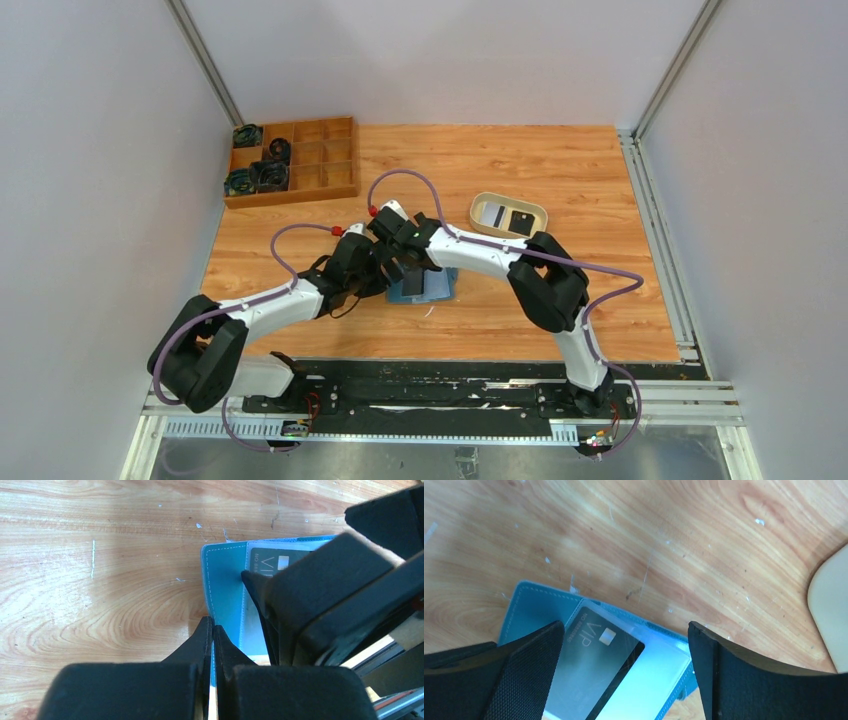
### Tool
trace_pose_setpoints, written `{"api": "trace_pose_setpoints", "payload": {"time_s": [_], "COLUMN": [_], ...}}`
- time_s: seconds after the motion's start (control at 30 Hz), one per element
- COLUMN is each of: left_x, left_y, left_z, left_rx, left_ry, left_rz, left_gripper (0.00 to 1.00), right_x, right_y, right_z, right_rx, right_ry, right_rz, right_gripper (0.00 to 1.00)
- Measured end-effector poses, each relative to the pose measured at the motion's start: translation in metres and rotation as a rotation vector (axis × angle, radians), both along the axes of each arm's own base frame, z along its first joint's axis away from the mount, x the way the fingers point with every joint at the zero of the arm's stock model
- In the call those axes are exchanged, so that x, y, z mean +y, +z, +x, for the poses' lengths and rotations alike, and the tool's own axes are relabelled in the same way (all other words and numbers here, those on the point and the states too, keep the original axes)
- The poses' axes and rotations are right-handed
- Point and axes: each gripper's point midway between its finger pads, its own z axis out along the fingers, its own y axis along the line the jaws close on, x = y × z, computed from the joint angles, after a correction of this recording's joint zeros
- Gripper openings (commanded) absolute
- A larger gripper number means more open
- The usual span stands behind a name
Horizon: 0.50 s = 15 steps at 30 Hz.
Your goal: Take the credit cards out of the card holder
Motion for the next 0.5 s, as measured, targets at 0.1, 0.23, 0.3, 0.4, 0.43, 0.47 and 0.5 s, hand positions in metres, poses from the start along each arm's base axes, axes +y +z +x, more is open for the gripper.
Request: {"api": "trace_pose_setpoints", "payload": {"time_s": [0.1, 0.23, 0.3, 0.4, 0.43, 0.47, 0.5], "left_x": [0.001, 0.006, 0.006, 0.006, 0.007, 0.007, 0.007], "left_y": [0.0, 0.0, 0.002, 0.003, 0.002, 0.002, 0.002], "left_z": [0.0, -0.002, -0.003, -0.003, -0.003, -0.003, -0.003], "left_rx": [-0.003, -0.002, -0.011, -0.013, -0.012, -0.011, -0.011], "left_ry": [0.003, 0.001, -0.01, -0.009, -0.007, -0.008, -0.008], "left_rz": [0.006, 0.028, 0.034, 0.037, 0.04, 0.04, 0.041], "left_gripper": [0.0, 0.0, 0.0, 0.0, 0.0, 0.0, 0.0], "right_x": [0.01, 0.022, 0.024, 0.026, 0.027, 0.027, 0.027], "right_y": [0.003, -0.001, 0.0, 0.01, 0.016, 0.021, 0.028], "right_z": [0.006, 0.007, 0.005, 0.002, -0.001, -0.002, -0.003], "right_rx": [-0.022, -0.028, -0.024, 0.003, 0.014, 0.021, 0.034], "right_ry": [0.009, 0.026, 0.025, 0.02, 0.02, 0.019, 0.021], "right_rz": [0.047, 0.149, 0.196, 0.322, 0.375, 0.418, 0.486], "right_gripper": [0.98, 0.98, 0.98, 0.98, 0.98, 0.98, 0.98]}}
